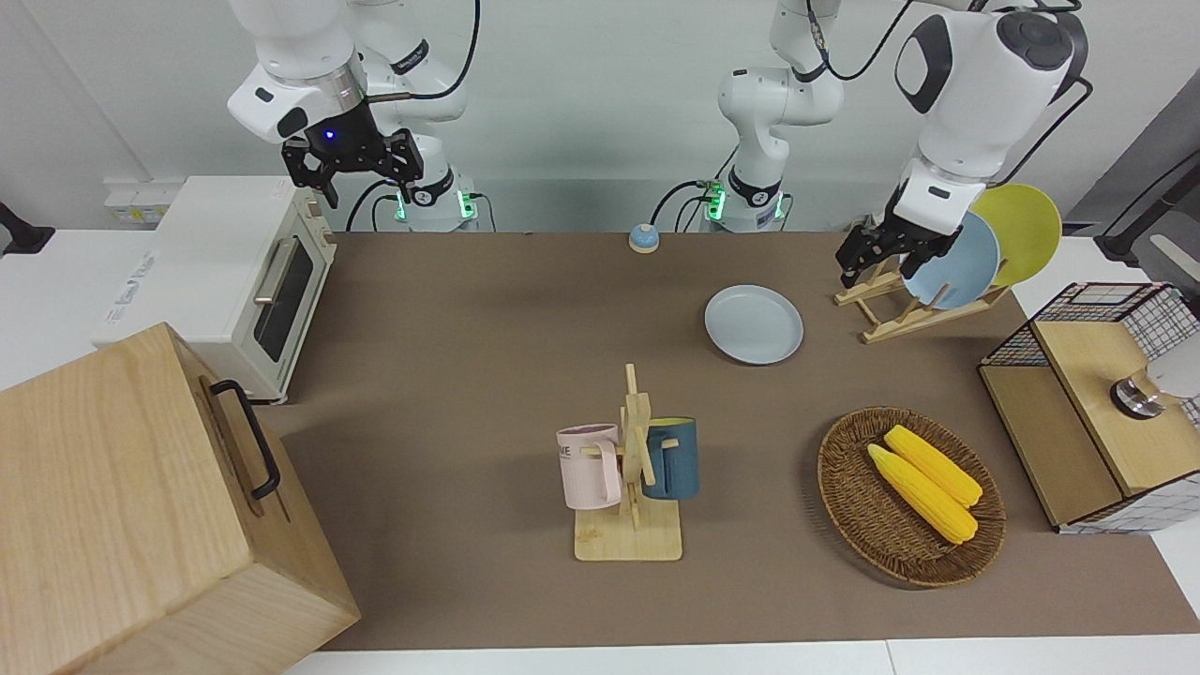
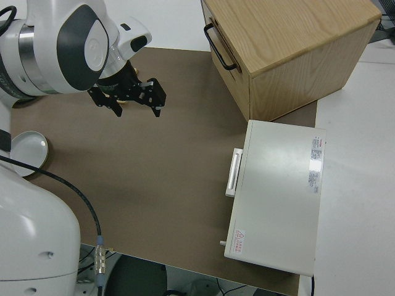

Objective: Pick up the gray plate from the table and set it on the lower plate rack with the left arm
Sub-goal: 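Move the left gripper down to the edge of the gray plate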

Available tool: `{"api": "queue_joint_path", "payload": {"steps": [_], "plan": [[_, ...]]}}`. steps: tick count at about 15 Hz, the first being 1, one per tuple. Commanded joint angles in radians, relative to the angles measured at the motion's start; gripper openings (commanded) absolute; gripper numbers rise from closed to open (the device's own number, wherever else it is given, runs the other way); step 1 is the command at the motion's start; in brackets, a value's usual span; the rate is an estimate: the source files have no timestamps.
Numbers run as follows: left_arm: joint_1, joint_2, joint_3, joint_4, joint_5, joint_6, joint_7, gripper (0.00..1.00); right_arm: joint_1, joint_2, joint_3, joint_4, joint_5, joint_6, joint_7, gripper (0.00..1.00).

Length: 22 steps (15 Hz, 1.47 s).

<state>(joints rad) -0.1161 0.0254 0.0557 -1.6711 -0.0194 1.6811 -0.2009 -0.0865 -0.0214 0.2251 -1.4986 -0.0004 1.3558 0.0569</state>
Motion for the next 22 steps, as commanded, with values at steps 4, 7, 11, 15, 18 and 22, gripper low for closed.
{"api": "queue_joint_path", "payload": {"steps": [4,7,11,15,18,22], "plan": [[-0.011,-0.051,0.004,-0.206,-0.004,0.116,-0.002,0.99,-0.013,-0.005,0.007,0.006,0.003,-0.015,-0.003,0.99],[-0.011,-0.081,0.004,-0.327,-0.002,0.216,0.001,0.99,-0.015,-0.005,0.007,0.006,0.003,-0.015,-0.003,0.987],[-0.008,-0.096,0.004,-0.45,0.021,0.296,0.003,0.99,-0.015,-0.005,0.007,0.006,0.003,-0.015,-0.003,0.987],[-0.01,-0.096,0.003,-0.544,0.053,0.31,0.002,0.99,-0.013,-0.005,0.007,0.006,0.003,-0.015,-0.003,0.99],[-0.01,-0.082,0.003,-0.604,0.05,0.31,-0.006,0.99,-0.013,-0.005,0.007,0.006,0.003,-0.015,-0.003,0.99],[-0.011,-0.032,0.001,-0.633,0.039,0.313,-0.006,0.99,-0.013,-0.005,0.007,0.006,0.003,-0.015,-0.003,0.987]]}}
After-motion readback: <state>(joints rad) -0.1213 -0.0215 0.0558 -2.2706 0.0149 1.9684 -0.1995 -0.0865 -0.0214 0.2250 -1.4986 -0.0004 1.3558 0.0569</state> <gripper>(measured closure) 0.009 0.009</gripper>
